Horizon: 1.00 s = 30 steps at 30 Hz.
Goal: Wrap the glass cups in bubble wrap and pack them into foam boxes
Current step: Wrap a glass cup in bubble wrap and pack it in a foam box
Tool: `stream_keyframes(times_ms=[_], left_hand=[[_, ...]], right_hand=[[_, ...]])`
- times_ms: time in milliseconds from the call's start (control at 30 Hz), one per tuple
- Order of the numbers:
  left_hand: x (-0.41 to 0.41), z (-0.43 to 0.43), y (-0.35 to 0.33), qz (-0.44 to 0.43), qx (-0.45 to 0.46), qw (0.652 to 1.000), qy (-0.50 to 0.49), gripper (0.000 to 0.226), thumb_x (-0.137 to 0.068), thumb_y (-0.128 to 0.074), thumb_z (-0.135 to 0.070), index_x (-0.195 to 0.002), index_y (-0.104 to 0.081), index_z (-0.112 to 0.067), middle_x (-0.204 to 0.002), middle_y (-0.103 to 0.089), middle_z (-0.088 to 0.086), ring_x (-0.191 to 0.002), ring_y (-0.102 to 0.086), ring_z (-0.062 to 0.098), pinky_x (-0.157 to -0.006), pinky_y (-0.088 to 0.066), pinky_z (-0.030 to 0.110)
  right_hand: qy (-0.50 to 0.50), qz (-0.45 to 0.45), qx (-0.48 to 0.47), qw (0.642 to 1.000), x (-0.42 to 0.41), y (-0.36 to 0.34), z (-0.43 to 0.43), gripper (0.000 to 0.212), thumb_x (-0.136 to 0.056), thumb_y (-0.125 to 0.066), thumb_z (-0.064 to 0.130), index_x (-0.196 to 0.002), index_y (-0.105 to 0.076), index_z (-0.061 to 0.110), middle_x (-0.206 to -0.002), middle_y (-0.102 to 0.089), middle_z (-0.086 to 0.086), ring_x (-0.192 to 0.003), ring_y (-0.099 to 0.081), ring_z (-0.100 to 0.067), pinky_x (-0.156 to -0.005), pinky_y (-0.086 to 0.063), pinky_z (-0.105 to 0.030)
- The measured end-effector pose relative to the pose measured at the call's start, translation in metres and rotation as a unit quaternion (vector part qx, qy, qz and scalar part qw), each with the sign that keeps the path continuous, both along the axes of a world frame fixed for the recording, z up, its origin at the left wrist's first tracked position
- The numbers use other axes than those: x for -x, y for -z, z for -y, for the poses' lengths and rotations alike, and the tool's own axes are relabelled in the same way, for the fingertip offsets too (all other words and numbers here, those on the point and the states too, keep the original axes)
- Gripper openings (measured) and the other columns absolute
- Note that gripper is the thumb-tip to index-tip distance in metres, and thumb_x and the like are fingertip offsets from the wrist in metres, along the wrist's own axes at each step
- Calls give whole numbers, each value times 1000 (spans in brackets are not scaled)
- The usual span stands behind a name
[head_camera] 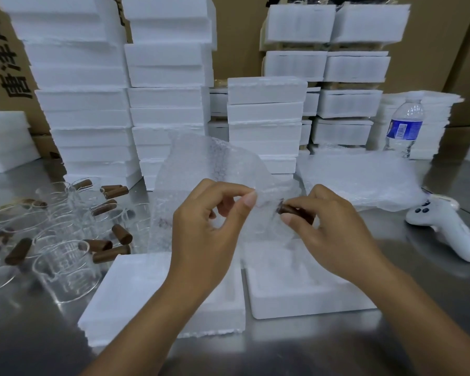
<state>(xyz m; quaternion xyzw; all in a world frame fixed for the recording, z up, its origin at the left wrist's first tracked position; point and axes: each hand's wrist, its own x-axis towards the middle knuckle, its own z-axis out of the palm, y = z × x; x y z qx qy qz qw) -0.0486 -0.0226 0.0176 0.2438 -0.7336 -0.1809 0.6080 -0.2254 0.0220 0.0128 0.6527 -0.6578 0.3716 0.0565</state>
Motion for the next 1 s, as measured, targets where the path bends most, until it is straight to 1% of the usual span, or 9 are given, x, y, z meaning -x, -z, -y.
stream_keyframes(times_ms=[133, 200, 267, 433, 567, 700, 800, 900, 1000], left_hand=[[1, -4, 0, 29, 88, 996, -11, 5, -85, -62, -25, -90, -64, -27, -77, -59, -17, -73, -51, -3, -68, -37, 5], [1, -4, 1, 40, 110, 993, -19, 7, -85, -63, -23, -92, -64, -25, -78, -62, -11, -72, -51, 0, -67, -38, 7], [1, -4, 3, 45, 124, 991, -31, 8, -84, -63, -22, -92, -65, -21, -78, -63, -8, -71, -51, 3, -66, -39, 8], [1, -4, 4, 43, 143, 988, -48, 13, -84, -64, -21, -90, -70, -11, -76, -62, -6, -70, -51, 4, -67, -40, 9], [1, -5, 4, 40, 202, 976, -70, 14, -85, -65, -19, -88, -72, -6, -75, -67, 2, -70, -54, 9, -62, -48, 25], [-1, -5, 5, 46, 243, 963, -105, 13, -85, -67, -17, -87, -73, -5, -75, -68, 4, -71, -55, 10, -57, -49, 34], [0, -9, 5, 55, 248, 963, -90, 12, -85, -67, -14, -87, -73, -5, -75, -68, 2, -71, -54, 9, -59, -48, 31], [2, -13, 3, 55, 246, 966, -63, 14, -85, -67, -16, -89, -73, -4, -76, -66, -3, -72, -51, 2, -64, -48, 21], [4, -19, 1, 53, 220, 974, -23, 14, -83, -67, -14, -91, -72, -3, -80, -55, -12, -74, -43, -6, -68, -40, 7]], right_hand=[[-23, 81, 10, 996, -6, -4, -1, 11, -85, -62, 32, -84, -68, 42, -73, -50, 10, -76, -51, -1, -64, -36, -9], [-49, 122, 11, 991, -10, -7, -2, 20, -84, -66, 27, -76, -64, 45, -71, -53, 9, -73, -51, 3, -63, -35, -5], [-72, 149, -10, 986, -13, -9, -4, 21, -82, -69, 24, -74, -65, 43, -73, -56, 6, -68, -51, 3, -63, -36, -5], [-78, 133, -70, 986, -18, -9, -6, 13, -81, -71, 25, -79, -69, 38, -84, -61, 2, -69, -52, 1, -62, -37, -7], [-99, 208, -77, 970, -21, -8, -6, 8, -80, -72, 27, -79, -70, 35, -80, -66, -2, -61, -51, 1, -60, -40, -7], [-133, 314, -74, 937, -23, -8, -6, 9, -82, -69, 22, -82, -75, 30, -66, -61, -7, -62, -50, -10, -61, -43, -18], [-168, 349, -76, 919, -27, -10, -8, 15, -83, -68, 18, -81, -76, 31, -61, -60, 4, -61, -54, -5, -64, -46, -14], [-166, 374, -82, 909, -29, -12, -10, 10, -84, -67, 11, -80, -75, 15, -69, -67, -7, -65, -58, -6, -63, -47, -15], [-165, 389, -86, 902, -29, -12, -10, 7, -84, -61, 0, -81, -68, -2, -77, -66, -14, -71, -60, -17, -70, -49, -25]])
